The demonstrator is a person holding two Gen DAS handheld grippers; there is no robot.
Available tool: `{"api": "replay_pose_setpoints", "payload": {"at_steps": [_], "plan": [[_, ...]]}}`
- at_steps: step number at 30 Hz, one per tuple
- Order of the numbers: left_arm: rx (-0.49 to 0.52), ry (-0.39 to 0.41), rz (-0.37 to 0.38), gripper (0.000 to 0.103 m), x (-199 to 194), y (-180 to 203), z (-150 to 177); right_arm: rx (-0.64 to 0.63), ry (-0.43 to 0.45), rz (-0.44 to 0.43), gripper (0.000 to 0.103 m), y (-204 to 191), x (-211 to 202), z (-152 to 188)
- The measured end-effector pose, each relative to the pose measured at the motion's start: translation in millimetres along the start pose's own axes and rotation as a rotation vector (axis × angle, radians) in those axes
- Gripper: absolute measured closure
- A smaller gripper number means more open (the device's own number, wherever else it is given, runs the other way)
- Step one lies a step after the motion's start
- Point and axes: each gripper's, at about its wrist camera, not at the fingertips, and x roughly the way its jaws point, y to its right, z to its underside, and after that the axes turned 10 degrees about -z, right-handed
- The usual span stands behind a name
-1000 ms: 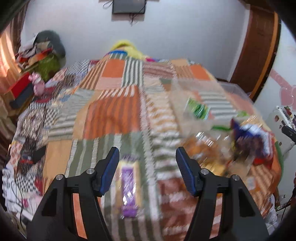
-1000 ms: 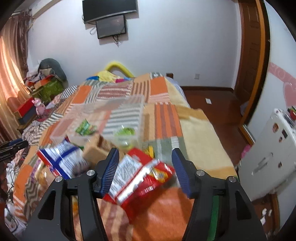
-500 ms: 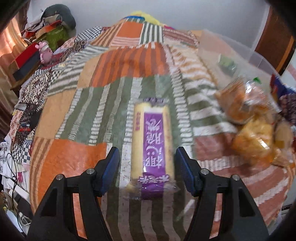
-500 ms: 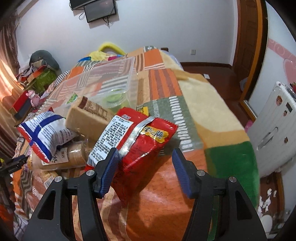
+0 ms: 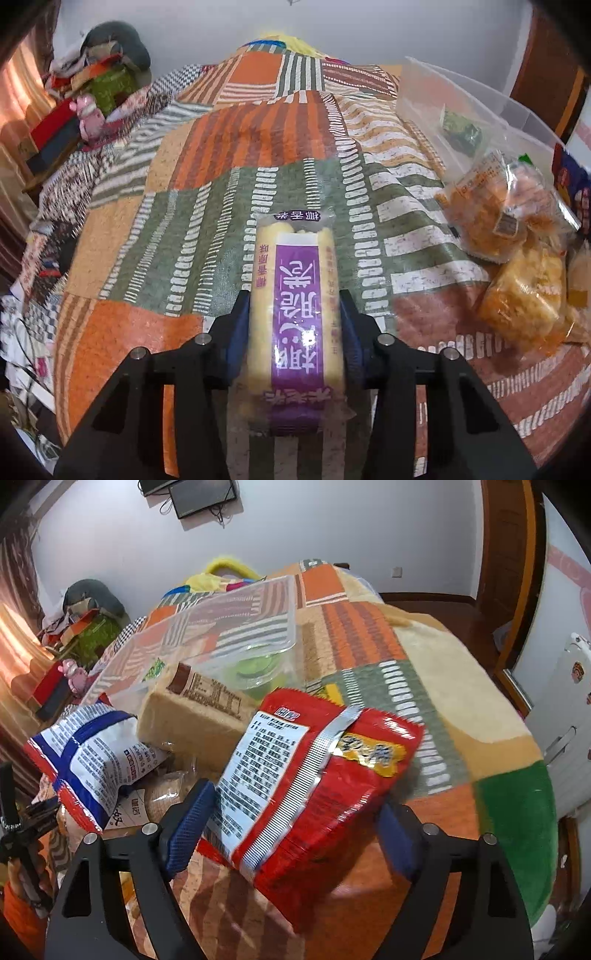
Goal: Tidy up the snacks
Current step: 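Grasp the purple-labelled cake roll with the left gripper while the right grasps the red chip bag, then carry the cake roll and red chip bag into the clear box and release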
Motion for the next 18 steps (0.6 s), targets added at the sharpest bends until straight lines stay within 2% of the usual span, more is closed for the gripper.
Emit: {"api": "replay_pose_setpoints", "payload": {"at_steps": [6, 9, 12, 13, 18], "plan": [[-0.003, 0.0, -0.003, 0.058, -5, 1, 2, -0.054, -0.017, 0.06, 0.022, -7, 10, 2], [-0.001, 0.006, 0.002, 0.058, -10, 2, 2, -0.071, -0.011, 0.079, 0.038, -9, 7, 5], [0.004, 0.025, 0.005, 0.058, -20, 5, 0, -0.071, -0.004, 0.072, 0.039, -6, 1, 8], [0.005, 0.034, 0.009, 0.058, -24, 5, -2, -0.074, -0.002, 0.075, 0.043, -5, 0, 8], [0.01, 0.083, 0.03, 0.058, -46, 11, -13, -0.071, 0.011, 0.068, 0.043, -1, -12, 9]]}}
